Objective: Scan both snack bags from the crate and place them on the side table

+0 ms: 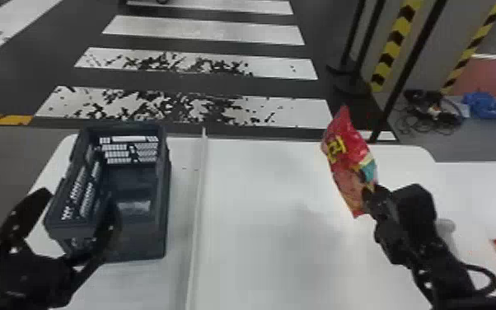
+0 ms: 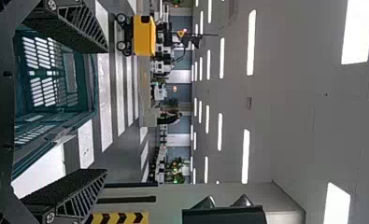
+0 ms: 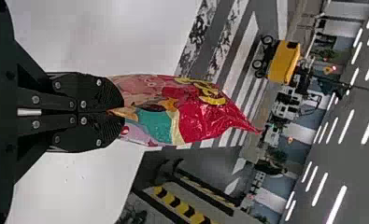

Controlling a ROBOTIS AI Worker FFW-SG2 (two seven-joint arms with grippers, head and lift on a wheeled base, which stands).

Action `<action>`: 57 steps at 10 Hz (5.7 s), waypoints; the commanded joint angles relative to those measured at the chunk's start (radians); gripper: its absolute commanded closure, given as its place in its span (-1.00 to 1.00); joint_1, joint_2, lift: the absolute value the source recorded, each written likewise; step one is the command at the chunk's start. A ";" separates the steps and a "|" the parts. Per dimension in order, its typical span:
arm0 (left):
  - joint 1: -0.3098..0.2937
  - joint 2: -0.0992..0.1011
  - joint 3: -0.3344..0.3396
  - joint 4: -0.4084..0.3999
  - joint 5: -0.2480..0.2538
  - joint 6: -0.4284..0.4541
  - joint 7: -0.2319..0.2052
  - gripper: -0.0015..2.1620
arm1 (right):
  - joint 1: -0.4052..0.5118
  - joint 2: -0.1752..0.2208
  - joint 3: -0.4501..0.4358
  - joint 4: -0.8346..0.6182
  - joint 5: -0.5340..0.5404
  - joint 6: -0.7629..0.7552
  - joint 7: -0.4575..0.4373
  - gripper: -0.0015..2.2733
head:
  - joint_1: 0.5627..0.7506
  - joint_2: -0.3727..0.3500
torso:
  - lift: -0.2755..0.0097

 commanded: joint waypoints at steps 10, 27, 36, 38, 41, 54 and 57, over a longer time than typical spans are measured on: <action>0.002 0.001 -0.002 0.002 0.002 0.001 0.000 -0.92 | 0.146 0.002 0.274 0.039 0.609 0.106 0.170 -1.00 | 0.41 0.00 | 0.24; 0.008 0.008 -0.001 0.007 0.012 -0.002 0.000 -0.92 | -0.098 0.002 -0.088 0.205 -0.411 0.143 0.406 0.97 | 0.41 0.20 | 0.24; -0.003 0.008 -0.002 0.007 0.011 0.022 0.000 -0.92 | -0.169 0.002 -0.177 0.321 -0.330 0.140 0.460 0.97 | 0.41 0.08 | 0.24; -0.003 0.008 -0.002 0.007 0.011 0.022 0.000 -0.92 | -0.187 0.002 -0.208 0.344 -0.325 0.140 0.460 0.97 | 0.41 0.01 | 0.24; -0.001 0.008 -0.002 0.007 0.011 0.022 0.000 -0.92 | -0.203 0.002 -0.243 0.375 -0.324 0.128 0.460 0.97 | 0.41 -0.07 | 0.24; -0.005 0.008 -0.007 0.017 0.011 0.022 0.000 -0.92 | -0.319 0.002 -0.367 0.476 -0.480 0.063 0.450 0.97 | 0.41 -0.24 | 0.24; -0.005 0.014 -0.005 0.017 0.014 0.022 0.000 -0.92 | -0.347 0.002 -0.372 0.575 -0.425 0.005 0.432 0.97 | 0.41 -0.27 | 0.24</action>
